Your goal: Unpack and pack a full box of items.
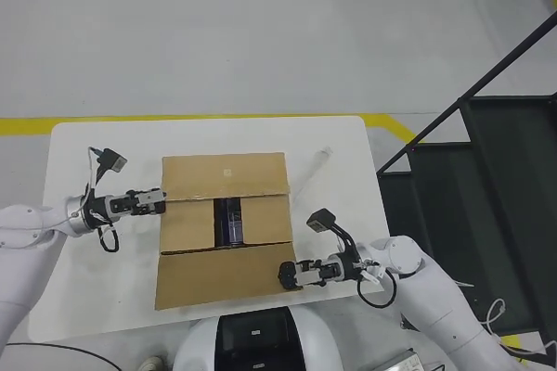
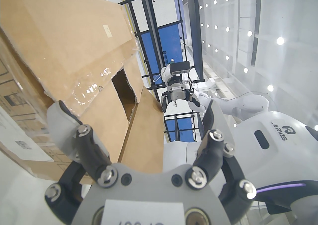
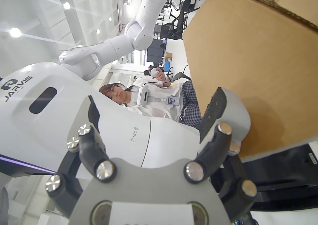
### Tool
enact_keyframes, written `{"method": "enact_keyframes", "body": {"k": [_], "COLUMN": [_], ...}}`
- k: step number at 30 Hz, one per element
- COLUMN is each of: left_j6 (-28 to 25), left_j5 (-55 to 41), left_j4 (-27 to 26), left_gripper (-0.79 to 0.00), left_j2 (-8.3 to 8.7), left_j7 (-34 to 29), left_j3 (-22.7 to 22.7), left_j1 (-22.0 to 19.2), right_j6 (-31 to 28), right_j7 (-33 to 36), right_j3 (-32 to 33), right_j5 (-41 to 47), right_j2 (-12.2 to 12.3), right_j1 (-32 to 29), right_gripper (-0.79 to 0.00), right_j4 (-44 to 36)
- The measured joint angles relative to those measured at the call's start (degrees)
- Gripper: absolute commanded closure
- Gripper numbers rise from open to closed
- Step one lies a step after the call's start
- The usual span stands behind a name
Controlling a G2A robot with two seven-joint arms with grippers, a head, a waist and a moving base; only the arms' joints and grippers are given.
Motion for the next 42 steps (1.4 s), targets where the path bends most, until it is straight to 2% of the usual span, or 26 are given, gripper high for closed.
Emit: {"method": "enact_keyframes", "body": {"k": [5,11,15,19,24,28,32,40,42], "left_j6": [-1.81,-2.59,-0.68,2.69,3.74,4.92,8.11,10.33,10.75], "left_j5": [-2.1,-3.14,-5.56,-9.26,-12.1,-10.98,-8.58,-3.98,-0.23], "left_j4": [1.12,-0.19,0.21,3.44,8.79,13.09,18.69,30.34,33.61], "left_gripper": [-0.785,-0.785,-0.785,-0.785,-0.785,-0.785,-0.785,-0.785,-0.785], "left_j2": [-0.67,-0.98,-1.58,-3.08,-5.62,-7.68,-10.54,-16.41,-17.81], "left_j7": [-1.17,-2.13,-3.5,-4.14,-6.03,-4.79,-0.04,5.79,10.06], "left_j3": [0.19,-0.63,-0.05,2.16,6.09,9.38,14.0,21.75,23.71], "left_j1": [-1.56,-3.32,-5.53,-10.25,-17.08,-21.91,-26.74,-34.35,-35.95], "right_j6": [-0.03,-0.15,-0.38,-0.61,-0.98,-1.18,-1.46,-1.59,-1.42], "right_j7": [-0.03,-0.15,-0.39,-0.61,-0.98,-1.18,-1.46,-2.29,-3.23], "right_j3": [-0.32,-0.6,-0.75,-0.84,-0.66,-0.19,-0.23,-0.76,-1.34], "right_j5": [-0.38,-0.81,-0.97,-1.07,-1.2,-1.84,-2.42,-4.23,-5.46], "right_j2": [0.33,0.62,0.79,0.95,1.22,1.51,1.67,1.87,1.82], "right_j1": [-0.09,0.12,-0.09,-0.31,-0.8,-1.46,-2.0,-3.03,-3.09], "right_gripper": [-0.785,-0.785,-0.785,-0.785,-0.785,-0.785,-0.785,-0.785,-0.785], "right_j4": [-0.47,-0.7,-0.55,-0.22,-0.46,-0.48,-0.77,-1.14,-0.85]}}
